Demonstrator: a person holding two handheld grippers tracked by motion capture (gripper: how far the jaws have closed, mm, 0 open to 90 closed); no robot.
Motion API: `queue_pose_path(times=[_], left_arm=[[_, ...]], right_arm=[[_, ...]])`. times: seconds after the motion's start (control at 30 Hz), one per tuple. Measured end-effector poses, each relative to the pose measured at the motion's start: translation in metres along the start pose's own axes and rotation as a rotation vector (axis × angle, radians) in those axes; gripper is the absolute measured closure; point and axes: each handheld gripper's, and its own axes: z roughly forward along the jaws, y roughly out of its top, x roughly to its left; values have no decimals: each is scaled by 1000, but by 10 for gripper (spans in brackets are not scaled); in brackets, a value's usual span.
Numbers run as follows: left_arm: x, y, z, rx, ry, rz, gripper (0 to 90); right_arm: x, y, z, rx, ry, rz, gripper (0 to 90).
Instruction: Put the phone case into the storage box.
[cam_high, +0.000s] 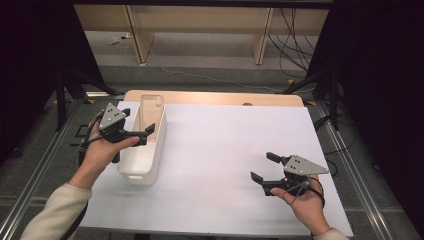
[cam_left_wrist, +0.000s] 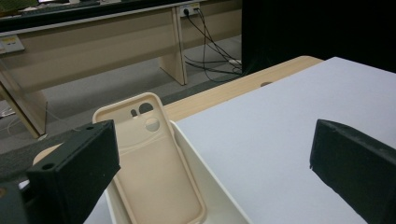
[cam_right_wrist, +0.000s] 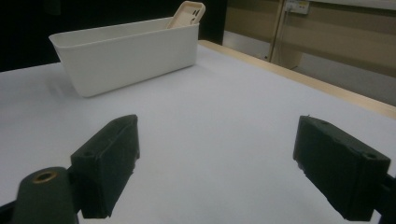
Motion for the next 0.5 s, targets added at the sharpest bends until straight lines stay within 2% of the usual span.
queue_pose_path(times=[0.07,0.1,0.13,0.17,0.33,0.37,0.5], left_arm=[[-3,-1,-2,-5,-8,6,13],[-5,-2,-3,-5,-16,6,13],[-6,-3,-4,-5,-27,9,13],[-8,-4,-5,-7,-34,9,13],[-15,-10,-10,-10,-69,14,18],[-16,-11,-11,-8,-75,14,19],[-20,-14,-14,-18,-90,11,21]], right_arm=[[0,0,-1,4,-10,-2,157],[1,1,-1,14,-2,18,157],[-1,1,-1,-8,-12,-4,158],[-1,1,0,-16,-15,-5,157],[-1,2,-2,-9,-10,4,158],[0,3,-3,3,-7,18,158],[0,2,-2,-4,-8,8,158]])
